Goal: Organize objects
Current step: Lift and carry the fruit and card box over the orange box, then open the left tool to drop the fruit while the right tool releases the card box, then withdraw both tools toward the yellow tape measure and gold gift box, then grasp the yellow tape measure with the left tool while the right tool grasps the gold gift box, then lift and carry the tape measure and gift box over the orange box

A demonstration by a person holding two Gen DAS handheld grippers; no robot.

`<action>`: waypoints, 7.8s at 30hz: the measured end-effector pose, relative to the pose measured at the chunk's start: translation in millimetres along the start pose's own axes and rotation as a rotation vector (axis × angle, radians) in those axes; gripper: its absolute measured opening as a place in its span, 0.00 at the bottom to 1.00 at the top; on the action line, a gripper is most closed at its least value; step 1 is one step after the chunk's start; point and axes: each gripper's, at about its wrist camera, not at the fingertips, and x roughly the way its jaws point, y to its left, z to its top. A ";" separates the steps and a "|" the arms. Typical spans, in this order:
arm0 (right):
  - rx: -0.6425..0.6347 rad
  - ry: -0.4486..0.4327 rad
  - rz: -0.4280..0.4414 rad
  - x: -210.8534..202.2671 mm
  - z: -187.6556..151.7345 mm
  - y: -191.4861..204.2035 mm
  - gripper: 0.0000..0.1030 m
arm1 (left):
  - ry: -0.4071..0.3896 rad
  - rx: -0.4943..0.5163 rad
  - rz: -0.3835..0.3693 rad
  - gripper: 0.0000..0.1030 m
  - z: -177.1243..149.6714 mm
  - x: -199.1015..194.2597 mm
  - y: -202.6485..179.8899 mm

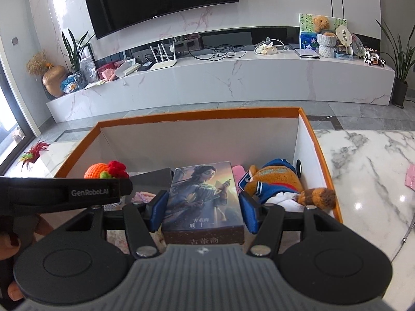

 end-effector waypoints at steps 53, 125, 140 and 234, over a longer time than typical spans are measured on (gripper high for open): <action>-0.124 0.084 -0.108 14.9 -10.1 15.2 0.61 | 0.136 0.073 0.125 0.57 -2.7 12.5 -9.7; -0.074 0.129 -0.034 -47.5 -103.1 105.7 0.88 | 0.125 -0.058 0.087 0.81 -107.3 -121.7 107.1; -0.004 0.155 -0.108 -39.6 -108.1 62.6 0.90 | 0.168 -0.053 0.020 0.81 -108.1 -89.1 96.5; -0.144 -0.142 -0.007 -173.5 -64.4 25.7 0.59 | -0.109 0.075 0.008 0.56 -79.4 -132.8 6.5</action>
